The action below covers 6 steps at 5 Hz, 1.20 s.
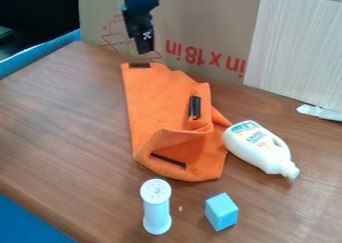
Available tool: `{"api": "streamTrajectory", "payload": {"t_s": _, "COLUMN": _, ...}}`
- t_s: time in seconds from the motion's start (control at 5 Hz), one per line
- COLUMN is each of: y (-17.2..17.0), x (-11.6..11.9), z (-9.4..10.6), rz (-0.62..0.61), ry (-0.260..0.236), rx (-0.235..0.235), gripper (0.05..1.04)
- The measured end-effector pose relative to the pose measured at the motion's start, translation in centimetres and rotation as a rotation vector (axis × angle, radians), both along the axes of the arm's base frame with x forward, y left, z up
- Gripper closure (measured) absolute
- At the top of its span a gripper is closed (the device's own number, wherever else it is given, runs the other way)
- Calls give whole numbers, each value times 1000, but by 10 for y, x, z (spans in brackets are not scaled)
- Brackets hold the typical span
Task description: Fold the cloth from top left to bottom right
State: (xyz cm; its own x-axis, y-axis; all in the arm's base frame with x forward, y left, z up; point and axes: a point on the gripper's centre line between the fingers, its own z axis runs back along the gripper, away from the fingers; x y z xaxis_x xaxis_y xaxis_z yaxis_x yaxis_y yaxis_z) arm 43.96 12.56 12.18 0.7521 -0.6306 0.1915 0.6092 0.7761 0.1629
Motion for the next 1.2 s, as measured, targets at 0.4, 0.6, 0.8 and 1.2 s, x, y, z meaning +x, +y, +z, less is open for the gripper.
{"api": "streamTrajectory", "payload": {"t_s": 0.4, "y": 16, "x": 16, "z": -11, "rz": -41, "ry": 25, "rx": 105, "gripper": 82}}
{"api": "streamTrajectory", "payload": {"t_s": 0.6, "y": 17, "x": 19, "z": -13, "rz": -36, "ry": 21, "rx": 135, "gripper": 82}}
{"api": "streamTrajectory", "payload": {"t_s": 0.8, "y": 19, "x": 18, "z": -25, "rz": -35, "ry": 55, "rx": 136, "gripper": 83}}
{"api": "streamTrajectory", "payload": {"t_s": 1.2, "y": 16, "x": 25, "z": -42, "rz": -22, "ry": 105, "rx": 180, "gripper": 82}}
